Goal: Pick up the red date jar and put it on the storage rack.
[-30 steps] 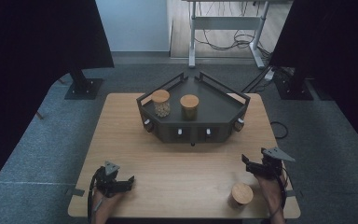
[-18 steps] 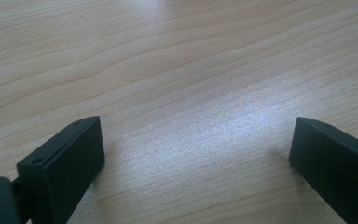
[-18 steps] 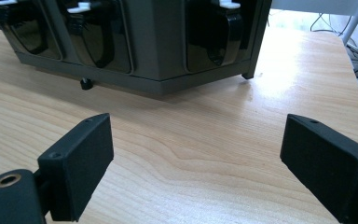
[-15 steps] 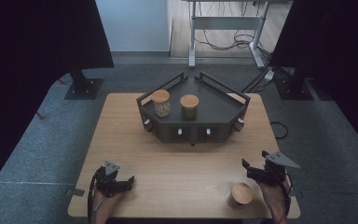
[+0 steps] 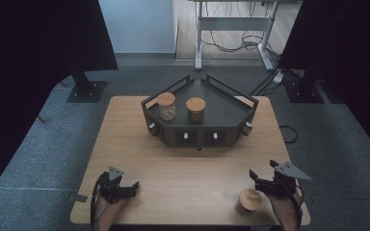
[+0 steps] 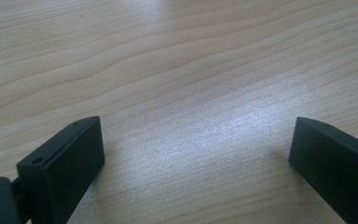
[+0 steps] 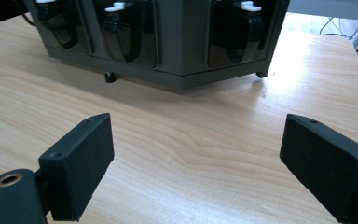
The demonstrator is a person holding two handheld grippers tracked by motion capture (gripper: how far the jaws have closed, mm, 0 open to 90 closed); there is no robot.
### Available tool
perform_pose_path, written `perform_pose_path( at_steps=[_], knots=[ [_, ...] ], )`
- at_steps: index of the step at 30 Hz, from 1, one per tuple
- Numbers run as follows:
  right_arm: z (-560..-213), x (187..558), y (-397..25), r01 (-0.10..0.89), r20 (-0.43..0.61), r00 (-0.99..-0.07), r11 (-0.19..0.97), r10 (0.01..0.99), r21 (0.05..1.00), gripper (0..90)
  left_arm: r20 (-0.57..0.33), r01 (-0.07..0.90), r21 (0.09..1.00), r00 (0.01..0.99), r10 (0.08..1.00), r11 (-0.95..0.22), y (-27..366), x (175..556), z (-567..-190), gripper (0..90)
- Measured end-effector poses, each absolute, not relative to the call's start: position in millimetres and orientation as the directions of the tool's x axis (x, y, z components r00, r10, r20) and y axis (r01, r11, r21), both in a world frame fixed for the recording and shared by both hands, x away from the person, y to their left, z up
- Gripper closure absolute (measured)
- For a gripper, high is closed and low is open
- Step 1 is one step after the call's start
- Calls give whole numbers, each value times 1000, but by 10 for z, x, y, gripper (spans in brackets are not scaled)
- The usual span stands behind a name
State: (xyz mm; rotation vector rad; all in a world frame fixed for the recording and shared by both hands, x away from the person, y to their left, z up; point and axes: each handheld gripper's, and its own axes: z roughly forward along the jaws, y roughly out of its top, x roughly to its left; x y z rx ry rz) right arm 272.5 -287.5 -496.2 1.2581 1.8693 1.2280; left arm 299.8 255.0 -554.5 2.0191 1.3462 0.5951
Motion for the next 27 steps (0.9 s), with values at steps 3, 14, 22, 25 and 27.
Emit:
perform_pose_path(
  at_steps=[3, 14, 22, 25, 27],
  knots=[
    [-4961, 2683, -2859, 394, 34, -403, 140, 915, 908, 92, 23, 641, 716, 375, 927, -278, 2549, 2998, -5545, 29],
    [-4983, 2555, -2836, 394, 33, -415, 146, 909, 908, 94, 23, 641, 716, 376, 926, -278, 2549, 2997, -5546, 29],
    [-4977, 2479, -2820, 388, 34, -428, 149, 903, 910, 95, 23, 641, 716, 376, 926, -278, 2549, 2997, -5546, 29],
    [-4967, 2444, -2801, 384, 37, -442, 152, 896, 911, 95, 23, 640, 716, 377, 926, -279, 2550, 2998, -5545, 29],
    [-4965, 2419, -2788, 384, 42, -451, 151, 892, 911, 95, 24, 640, 716, 377, 926, -279, 2550, 2998, -5545, 29]
  ],
)
